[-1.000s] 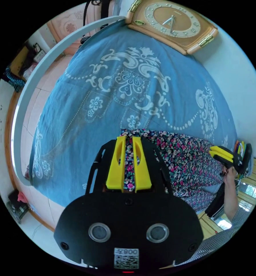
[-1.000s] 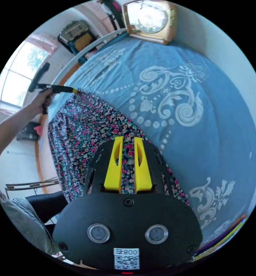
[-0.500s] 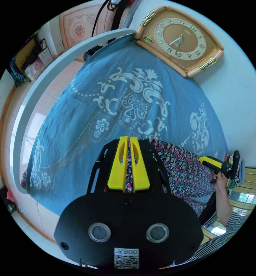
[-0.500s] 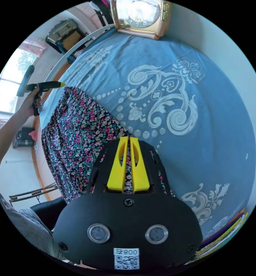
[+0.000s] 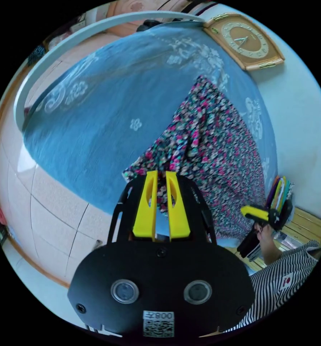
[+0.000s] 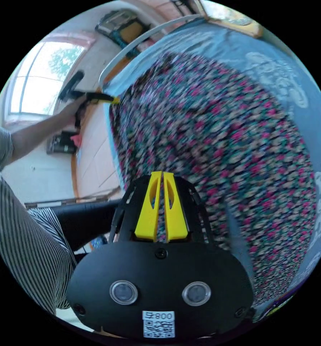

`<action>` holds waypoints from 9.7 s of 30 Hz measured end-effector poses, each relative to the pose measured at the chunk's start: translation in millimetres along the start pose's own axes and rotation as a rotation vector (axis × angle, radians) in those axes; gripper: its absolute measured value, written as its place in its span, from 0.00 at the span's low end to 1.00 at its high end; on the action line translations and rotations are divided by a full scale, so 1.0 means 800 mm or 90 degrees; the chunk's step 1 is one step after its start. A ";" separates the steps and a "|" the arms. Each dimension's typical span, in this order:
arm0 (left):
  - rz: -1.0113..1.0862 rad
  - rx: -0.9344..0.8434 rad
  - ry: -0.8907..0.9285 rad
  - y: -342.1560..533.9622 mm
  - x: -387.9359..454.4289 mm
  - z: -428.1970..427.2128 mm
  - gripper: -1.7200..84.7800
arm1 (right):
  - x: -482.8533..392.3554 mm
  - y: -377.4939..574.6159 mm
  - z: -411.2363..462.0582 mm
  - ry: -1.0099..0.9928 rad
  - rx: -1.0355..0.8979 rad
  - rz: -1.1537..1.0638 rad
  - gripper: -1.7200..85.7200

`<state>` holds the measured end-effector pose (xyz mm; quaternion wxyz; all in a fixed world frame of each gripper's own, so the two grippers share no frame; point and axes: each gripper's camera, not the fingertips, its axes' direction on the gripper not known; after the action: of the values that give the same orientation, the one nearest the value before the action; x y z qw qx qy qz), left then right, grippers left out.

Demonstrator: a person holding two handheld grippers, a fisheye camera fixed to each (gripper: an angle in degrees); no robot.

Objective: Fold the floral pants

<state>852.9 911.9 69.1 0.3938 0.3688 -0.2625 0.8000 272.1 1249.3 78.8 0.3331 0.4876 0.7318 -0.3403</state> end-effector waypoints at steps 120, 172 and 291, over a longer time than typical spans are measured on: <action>0.454 -0.026 -0.267 -0.026 0.521 0.005 0.02 | -0.044 -0.041 -0.242 0.160 0.065 0.029 0.02; 0.194 -0.225 -0.228 0.275 0.474 0.239 0.07 | 0.065 0.293 -0.036 -0.129 0.049 0.213 0.04; 1.167 -0.330 0.067 1.110 2.002 0.978 0.02 | 0.040 1.465 -0.382 -0.002 0.585 0.843 0.02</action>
<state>-247.7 564.8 1692.4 -0.3056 -0.1152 -0.6003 0.7300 1317.1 1859.8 16.7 0.2328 0.9080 0.0770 -0.3399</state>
